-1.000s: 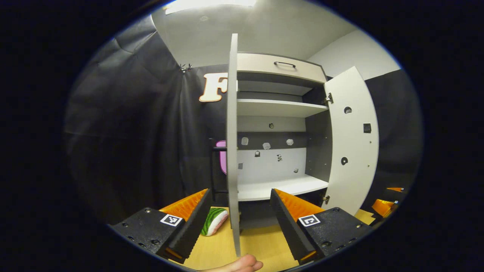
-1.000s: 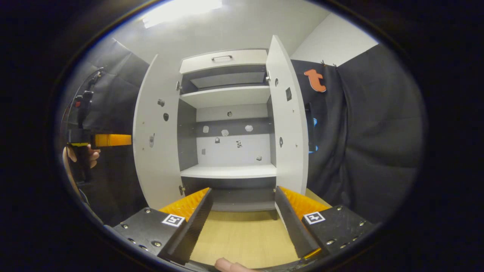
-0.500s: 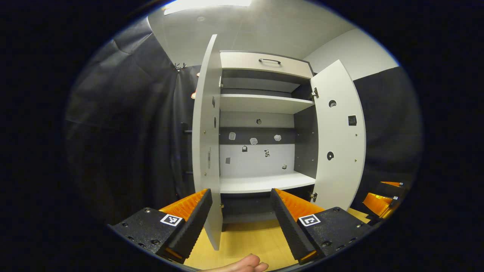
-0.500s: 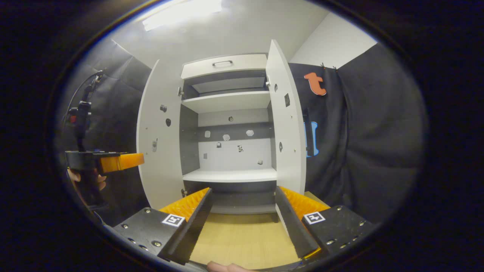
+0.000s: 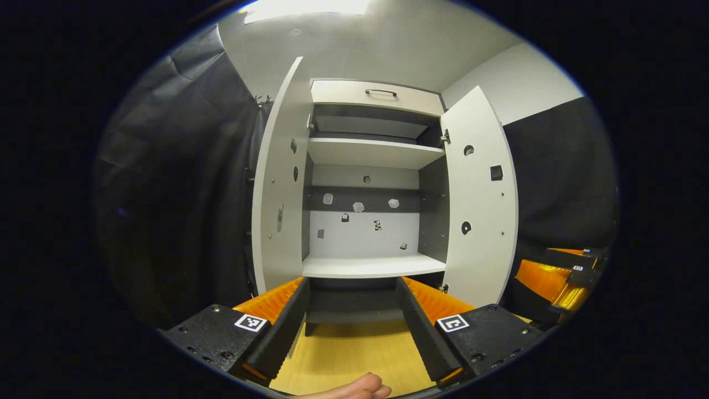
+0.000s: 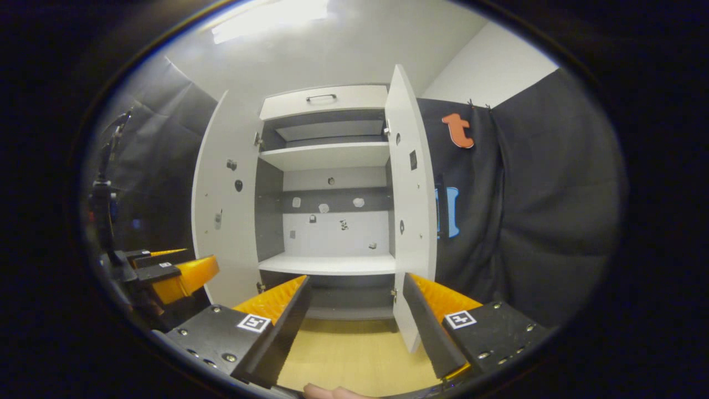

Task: Open the right door of the double-door shoe cabinet with the right hand, and open the left door with the left hand.

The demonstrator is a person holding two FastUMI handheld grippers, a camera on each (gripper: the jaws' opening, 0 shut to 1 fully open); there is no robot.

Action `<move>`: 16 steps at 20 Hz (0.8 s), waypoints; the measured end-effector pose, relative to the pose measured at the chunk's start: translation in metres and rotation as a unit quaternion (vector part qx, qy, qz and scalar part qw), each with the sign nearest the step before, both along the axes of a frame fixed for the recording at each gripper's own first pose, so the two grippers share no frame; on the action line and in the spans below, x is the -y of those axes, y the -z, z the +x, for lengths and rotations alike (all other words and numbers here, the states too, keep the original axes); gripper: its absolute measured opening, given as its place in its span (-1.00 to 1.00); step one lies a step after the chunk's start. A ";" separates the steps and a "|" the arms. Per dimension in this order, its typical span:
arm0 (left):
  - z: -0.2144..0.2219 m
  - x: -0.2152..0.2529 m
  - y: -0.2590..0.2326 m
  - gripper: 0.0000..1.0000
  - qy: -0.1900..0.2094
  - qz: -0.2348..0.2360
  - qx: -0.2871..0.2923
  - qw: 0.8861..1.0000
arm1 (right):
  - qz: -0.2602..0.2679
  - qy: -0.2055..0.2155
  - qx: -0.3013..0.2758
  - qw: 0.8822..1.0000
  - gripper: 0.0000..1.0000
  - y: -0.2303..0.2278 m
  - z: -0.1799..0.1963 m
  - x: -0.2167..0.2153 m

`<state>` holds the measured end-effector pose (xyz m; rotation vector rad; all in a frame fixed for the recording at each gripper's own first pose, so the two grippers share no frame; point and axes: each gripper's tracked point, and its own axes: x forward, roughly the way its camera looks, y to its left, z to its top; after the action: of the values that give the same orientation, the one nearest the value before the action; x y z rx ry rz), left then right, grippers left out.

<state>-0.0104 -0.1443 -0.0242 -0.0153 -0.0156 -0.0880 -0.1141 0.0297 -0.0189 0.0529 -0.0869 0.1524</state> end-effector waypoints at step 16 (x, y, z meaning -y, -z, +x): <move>-0.008 0.026 0.023 0.94 0.016 0.026 -0.008 1.000 | 0.006 -0.005 0.016 1.000 0.97 0.005 -0.020 -0.003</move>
<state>-0.0181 -0.1707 -0.0475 0.0349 0.0029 -0.1209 -0.1342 0.0331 -0.0234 0.0621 -0.1194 0.1634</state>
